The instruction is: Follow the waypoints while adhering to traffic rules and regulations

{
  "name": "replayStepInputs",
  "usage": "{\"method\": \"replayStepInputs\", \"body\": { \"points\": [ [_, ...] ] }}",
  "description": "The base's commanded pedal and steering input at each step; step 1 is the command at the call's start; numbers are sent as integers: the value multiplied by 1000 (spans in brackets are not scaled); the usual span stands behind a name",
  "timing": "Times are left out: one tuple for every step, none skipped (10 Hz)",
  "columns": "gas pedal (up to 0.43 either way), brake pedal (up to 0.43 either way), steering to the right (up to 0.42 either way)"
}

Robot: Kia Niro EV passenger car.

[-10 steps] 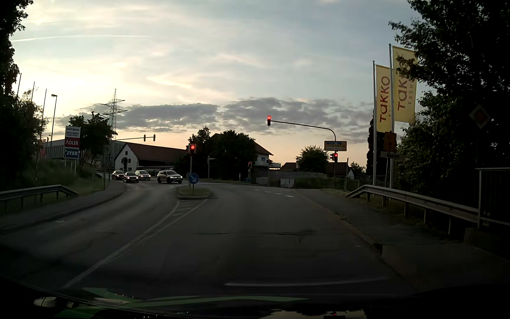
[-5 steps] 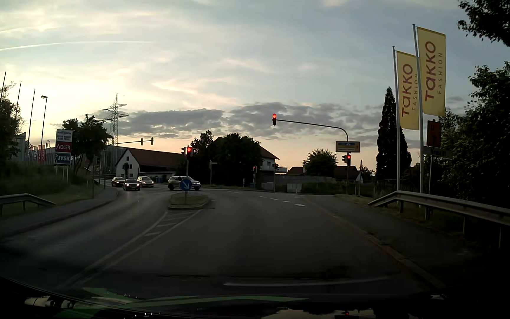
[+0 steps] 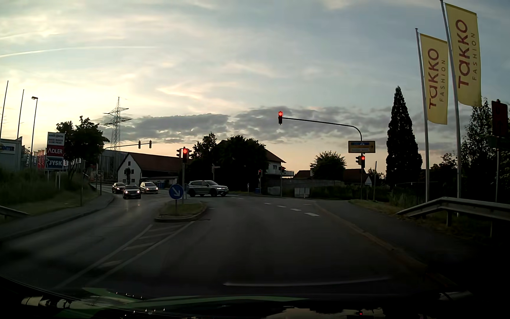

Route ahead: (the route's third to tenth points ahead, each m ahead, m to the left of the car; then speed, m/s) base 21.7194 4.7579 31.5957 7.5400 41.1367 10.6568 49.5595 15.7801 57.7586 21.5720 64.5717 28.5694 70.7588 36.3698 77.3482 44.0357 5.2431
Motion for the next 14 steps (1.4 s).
{"method": "replayStepInputs", "body": {
  "points": [
    [0,0,-31],
    [0,0,-31],
    [0,0,-30],
    [0,0,-30],
    [0,0,-30],
    [0,0,-30],
    [0,0,-29],
    [0,0,-29],
    [0,0,-29],
    [0,0,-29],
    [0,0,-29],
    [0,0,-29],
    [0,0,-30],
    [0,0,-32]
  ]
}}
